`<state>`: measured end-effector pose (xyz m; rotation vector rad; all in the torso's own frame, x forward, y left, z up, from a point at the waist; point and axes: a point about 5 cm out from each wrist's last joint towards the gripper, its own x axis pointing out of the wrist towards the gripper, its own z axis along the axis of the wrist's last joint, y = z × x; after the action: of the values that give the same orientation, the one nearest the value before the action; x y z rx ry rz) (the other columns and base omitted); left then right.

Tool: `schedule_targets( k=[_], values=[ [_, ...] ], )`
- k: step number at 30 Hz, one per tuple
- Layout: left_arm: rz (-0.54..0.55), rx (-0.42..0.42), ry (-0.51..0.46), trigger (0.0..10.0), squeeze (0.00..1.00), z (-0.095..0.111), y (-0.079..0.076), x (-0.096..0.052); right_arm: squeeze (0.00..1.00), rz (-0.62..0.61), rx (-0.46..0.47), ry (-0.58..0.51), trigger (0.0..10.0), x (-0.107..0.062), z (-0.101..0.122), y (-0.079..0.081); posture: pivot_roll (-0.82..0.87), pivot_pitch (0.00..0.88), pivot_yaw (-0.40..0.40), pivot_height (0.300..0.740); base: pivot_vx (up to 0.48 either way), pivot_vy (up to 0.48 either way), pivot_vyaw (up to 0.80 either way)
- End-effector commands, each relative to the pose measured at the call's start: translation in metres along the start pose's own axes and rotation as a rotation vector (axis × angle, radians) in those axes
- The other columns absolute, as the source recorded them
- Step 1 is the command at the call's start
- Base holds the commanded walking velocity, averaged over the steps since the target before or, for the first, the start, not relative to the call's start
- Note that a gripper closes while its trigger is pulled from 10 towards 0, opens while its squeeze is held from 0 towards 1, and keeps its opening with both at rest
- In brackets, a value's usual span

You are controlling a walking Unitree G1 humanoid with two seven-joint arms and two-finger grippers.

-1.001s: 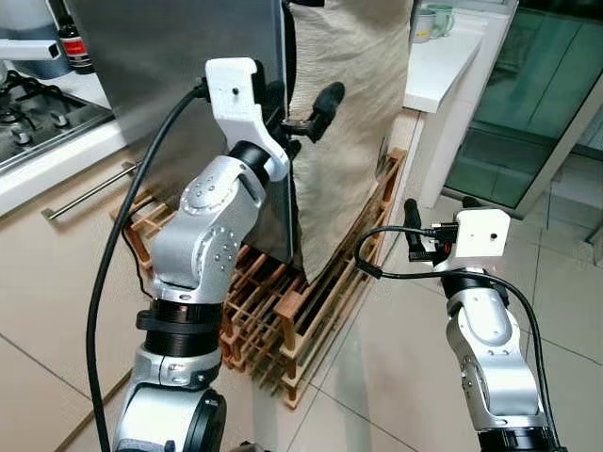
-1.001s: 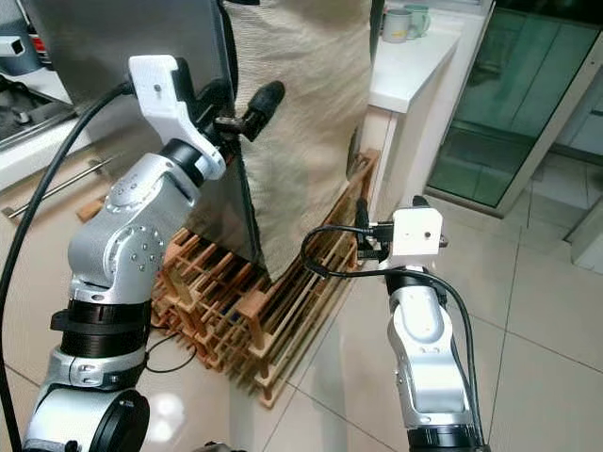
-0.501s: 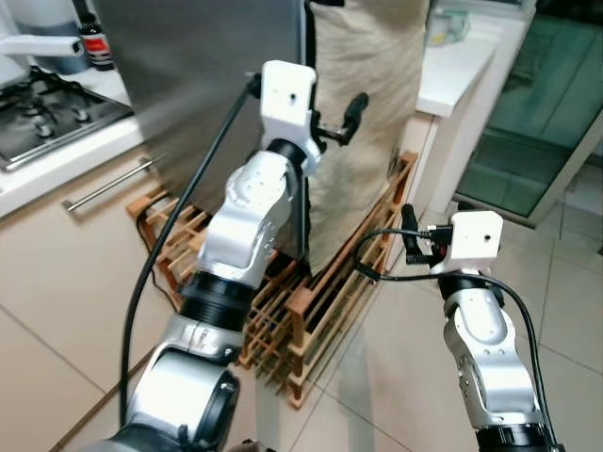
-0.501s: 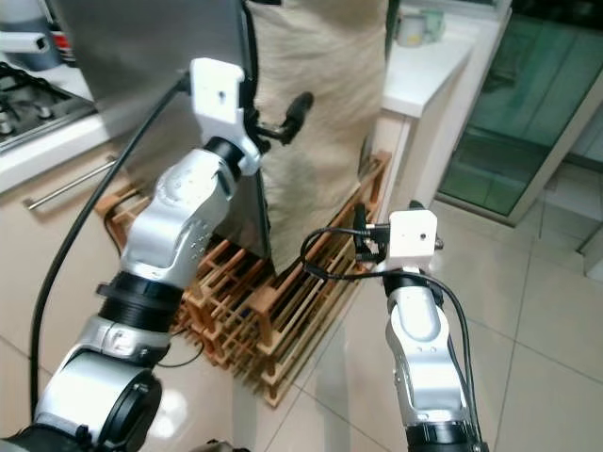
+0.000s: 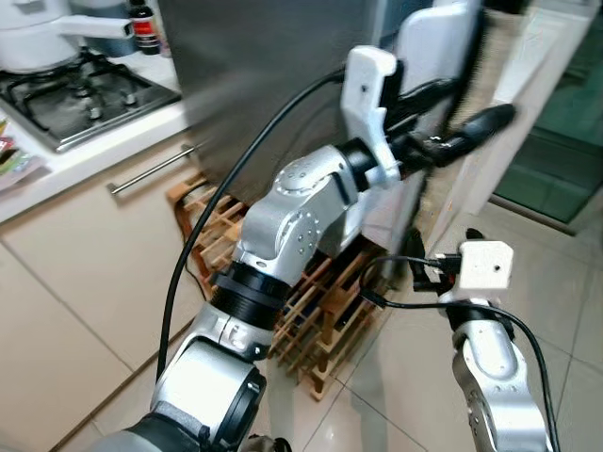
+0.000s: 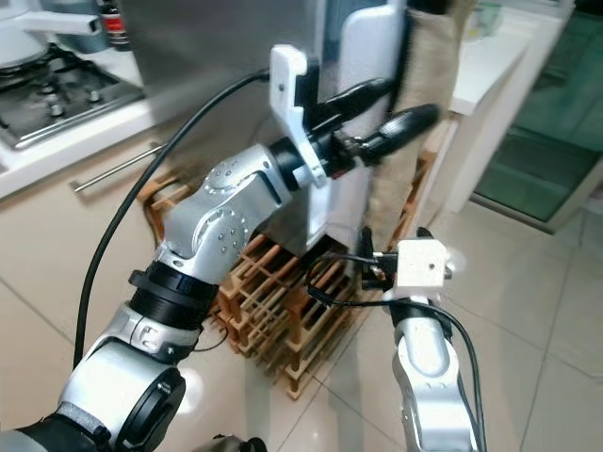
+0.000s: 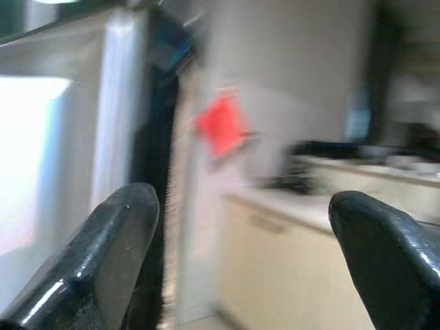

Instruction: Restocking fridge

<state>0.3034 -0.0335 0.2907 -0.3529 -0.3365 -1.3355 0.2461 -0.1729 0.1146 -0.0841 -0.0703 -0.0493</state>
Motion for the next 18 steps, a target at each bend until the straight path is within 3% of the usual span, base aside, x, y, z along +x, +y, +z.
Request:
schedule_targets(
  k=[1, 6, 7, 8, 9, 10, 11, 12, 13, 14, 15, 18],
  values=[
    [-0.197, -0.151, -0.133, 10.0, 0.0, 0.0, -0.055, 0.051, 0.0, -0.015, -0.008, -0.002, 10.0, -0.003, 0.002, -0.006, -0.25, 0.0, 0.093, 0.74, 0.0, 0.0, 0.0],
    [-0.168, -0.124, -0.121, 10.0, 0.0, 0.002, -0.044, 0.044, 0.0, 0.01, -0.015, -0.003, 10.0, -0.001, 0.003, -0.002, -0.24, 0.0, 0.084, 0.74, 0.0, 0.0, 0.0],
    [-0.088, -0.078, -0.095, 10.0, 0.0, 0.004, -0.027, 0.027, 0.0, 0.035, -0.016, -0.019, 10.0, 0.004, 0.007, 0.002, -0.23, 0.0, 0.077, 0.74, 0.0, 0.0, 0.0],
    [-0.088, -0.078, -0.095, 10.0, 0.0, 0.004, -0.027, 0.027, 0.0, 0.035, -0.016, -0.019, 10.0, 0.004, 0.007, 0.002, -0.23, 0.0, 0.077, 0.74, 0.0, 0.0, 0.0],
    [-0.02, -0.017, -0.057, 10.0, 0.0, 0.001, -0.014, 0.011, 0.0, 0.047, -0.02, -0.026, 10.0, 0.007, 0.009, 0.004, -0.22, 0.0, 0.071, 0.74, 0.0, 0.0, 0.0],
    [-0.02, -0.017, -0.057, 10.0, 0.0, 0.001, -0.014, 0.011, 0.0, 0.047, -0.02, -0.026, 10.0, 0.007, 0.009, 0.004, -0.22, 0.0, 0.071, 0.74, 0.0, 0.0, 0.0],
    [0.038, 0.036, -0.016, 10.0, 0.0, -0.003, -0.004, -0.005, 0.0, 0.053, -0.019, -0.03, 10.0, 0.009, 0.01, 0.005, -0.21, 0.0, 0.063, 0.74, 0.0, 0.0, 0.0],
    [0.131, 0.103, 0.057, 10.0, 0.0, -0.009, 0.013, -0.035, 0.0, 0.051, -0.004, -0.026, 10.0, 0.012, 0.01, 0.004, -0.2, 0.0, 0.06, 0.74, 0.0, 0.0, 0.0],
    [0.131, 0.103, 0.057, 10.0, 0.0, -0.009, 0.013, -0.035, 0.0, 0.051, -0.004, -0.026, 10.0, 0.012, 0.01, 0.004, -0.2, 0.0, 0.06, 0.74, 0.0, 0.0, 0.0],
    [0.3, 0.187, 0.182, 10.0, 0.0, -0.015, 0.035, -0.096, 0.0, 0.045, 0.023, -0.013, 10.0, 0.017, 0.008, 0.001, -0.17, 0.0, 0.049, 0.74, 0.0, 0.0, 0.0],
    [0.335, 0.203, 0.209, 10.0, 0.0, -0.015, 0.039, -0.109, 0.0, 0.043, 0.028, -0.011, 10.0, 0.018, 0.008, 0.0, -0.17, 0.0, 0.049, 0.74, 0.0, 0.0, 0.0],
    [0.346, 0.206, 0.215, 10.0, 0.0, -0.015, 0.039, -0.113, 0.0, 0.043, 0.029, -0.01, 10.0, 0.018, 0.008, 0.0, -0.17, 0.0, 0.049, 0.74, 0.0, 0.0, 0.0]
  ],
)
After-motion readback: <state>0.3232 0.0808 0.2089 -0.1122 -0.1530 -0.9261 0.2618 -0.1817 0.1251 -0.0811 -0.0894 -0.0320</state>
